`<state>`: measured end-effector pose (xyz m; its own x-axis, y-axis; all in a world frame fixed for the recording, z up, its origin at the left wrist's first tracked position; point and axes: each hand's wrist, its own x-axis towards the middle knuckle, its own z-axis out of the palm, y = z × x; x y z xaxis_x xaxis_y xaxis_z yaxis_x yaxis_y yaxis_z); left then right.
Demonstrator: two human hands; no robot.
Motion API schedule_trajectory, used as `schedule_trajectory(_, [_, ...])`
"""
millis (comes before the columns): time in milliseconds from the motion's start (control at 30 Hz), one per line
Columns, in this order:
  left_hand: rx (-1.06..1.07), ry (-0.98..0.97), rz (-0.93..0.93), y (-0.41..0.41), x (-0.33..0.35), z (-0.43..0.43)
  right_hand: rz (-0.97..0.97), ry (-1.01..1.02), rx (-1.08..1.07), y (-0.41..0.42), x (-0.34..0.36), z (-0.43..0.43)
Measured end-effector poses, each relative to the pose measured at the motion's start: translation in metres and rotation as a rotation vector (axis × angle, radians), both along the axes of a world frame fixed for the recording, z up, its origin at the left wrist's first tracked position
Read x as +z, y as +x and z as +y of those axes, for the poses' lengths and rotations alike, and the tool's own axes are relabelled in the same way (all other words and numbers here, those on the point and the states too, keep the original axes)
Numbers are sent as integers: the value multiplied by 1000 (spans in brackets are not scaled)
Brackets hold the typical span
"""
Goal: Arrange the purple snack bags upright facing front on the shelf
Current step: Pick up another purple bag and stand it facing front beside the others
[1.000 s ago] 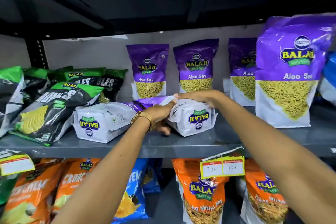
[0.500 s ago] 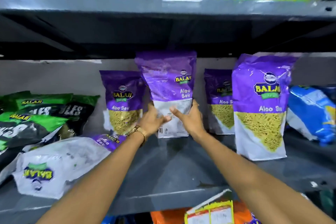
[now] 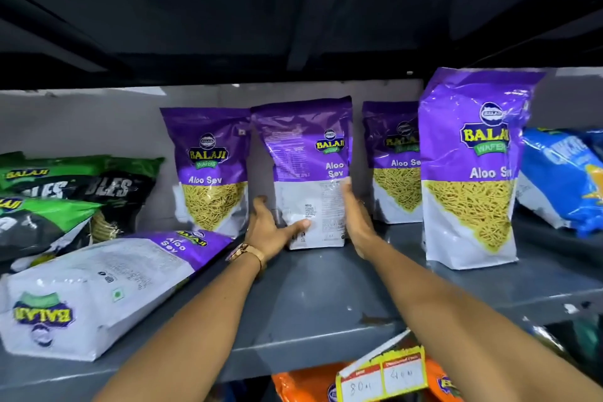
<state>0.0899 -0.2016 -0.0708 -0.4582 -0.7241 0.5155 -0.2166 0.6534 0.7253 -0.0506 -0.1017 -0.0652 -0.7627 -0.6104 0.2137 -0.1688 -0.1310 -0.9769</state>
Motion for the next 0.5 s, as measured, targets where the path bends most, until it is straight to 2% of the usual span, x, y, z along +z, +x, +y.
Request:
schedule_trajectory(100, [40,24,25,-2,0,-2,-7,-23,-139,-1,2,0])
schedule_trajectory(167, [0,173,80,-6,0,-4,-11,-82,-278,-5,0,1])
schedule_trajectory(267, [-35,375,86,-5,-2,-7,-93,-182,-249,-11,-4,4])
schedule_trajectory(333, [-57,363,85,-5,-2,-11,-23,-155,-243,-10,-7,4])
schedule_trajectory(400, [0,270,165,-4,3,-5,137,-81,-328,-10,-9,3])
schedule_trajectory(500, [22,178,344,0,14,21,74,-50,-236,-6,-5,4])
